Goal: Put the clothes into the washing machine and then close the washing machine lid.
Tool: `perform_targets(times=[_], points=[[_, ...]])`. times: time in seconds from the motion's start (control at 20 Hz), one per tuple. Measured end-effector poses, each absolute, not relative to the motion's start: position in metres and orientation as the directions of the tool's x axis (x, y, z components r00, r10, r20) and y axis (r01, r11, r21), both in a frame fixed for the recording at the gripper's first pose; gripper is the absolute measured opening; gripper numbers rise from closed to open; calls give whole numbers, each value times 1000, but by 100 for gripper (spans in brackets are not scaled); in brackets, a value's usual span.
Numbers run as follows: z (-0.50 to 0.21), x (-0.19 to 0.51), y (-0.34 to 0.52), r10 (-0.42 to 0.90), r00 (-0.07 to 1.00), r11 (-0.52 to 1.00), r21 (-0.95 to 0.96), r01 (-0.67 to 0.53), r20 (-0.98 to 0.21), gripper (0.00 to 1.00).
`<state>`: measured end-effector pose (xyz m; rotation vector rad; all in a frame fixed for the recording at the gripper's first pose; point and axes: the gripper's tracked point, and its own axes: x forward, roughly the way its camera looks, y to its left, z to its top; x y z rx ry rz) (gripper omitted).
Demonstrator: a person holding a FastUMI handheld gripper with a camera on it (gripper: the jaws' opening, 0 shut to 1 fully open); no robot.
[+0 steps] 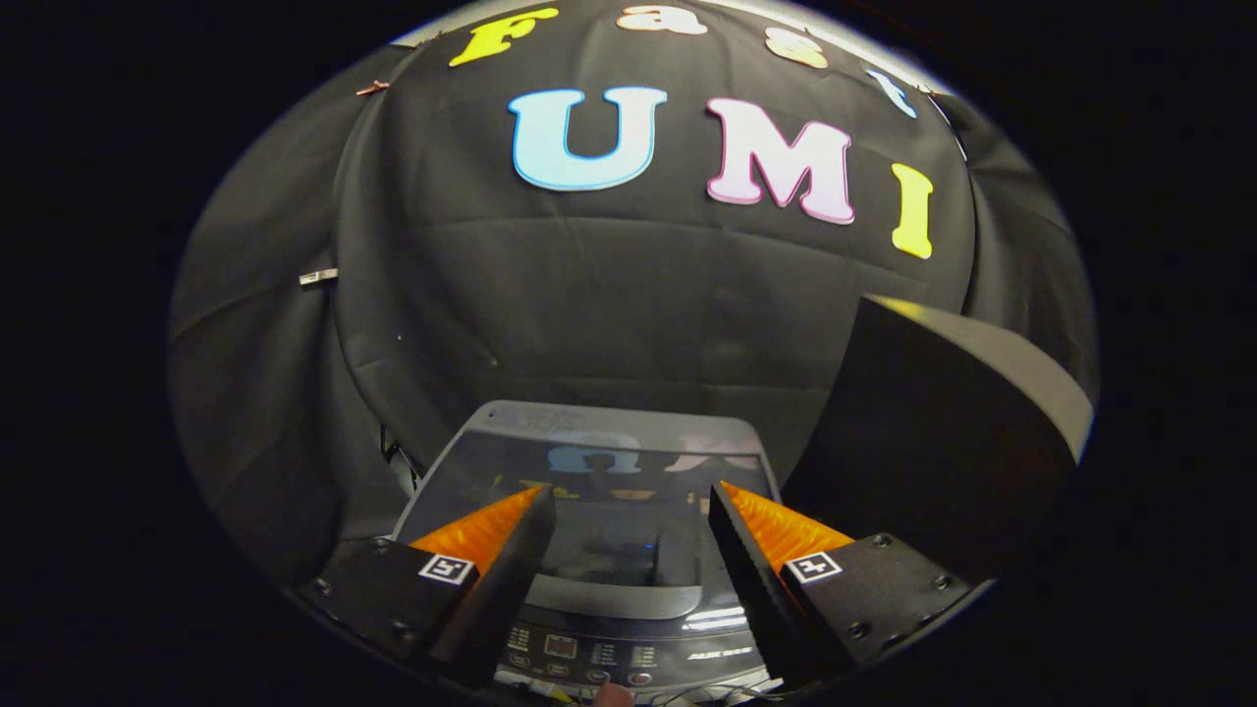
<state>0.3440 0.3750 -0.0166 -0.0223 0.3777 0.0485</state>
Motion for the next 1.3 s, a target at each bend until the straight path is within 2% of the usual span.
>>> perform_targets(times=[0.45, 0.65, 0.85, 1.05, 1.3], points=[[96, 269, 295, 113, 987, 993, -3, -114, -115, 99], [118, 239, 235, 112, 993, 994, -8, -112, -41, 98], [119, 220, 168, 60, 998, 998, 13, -60, -18, 98], [124, 189, 110, 17, 998, 999, 41, -19, 55, 98], [100, 157, 44, -39, 997, 999, 31, 38, 61, 98]])
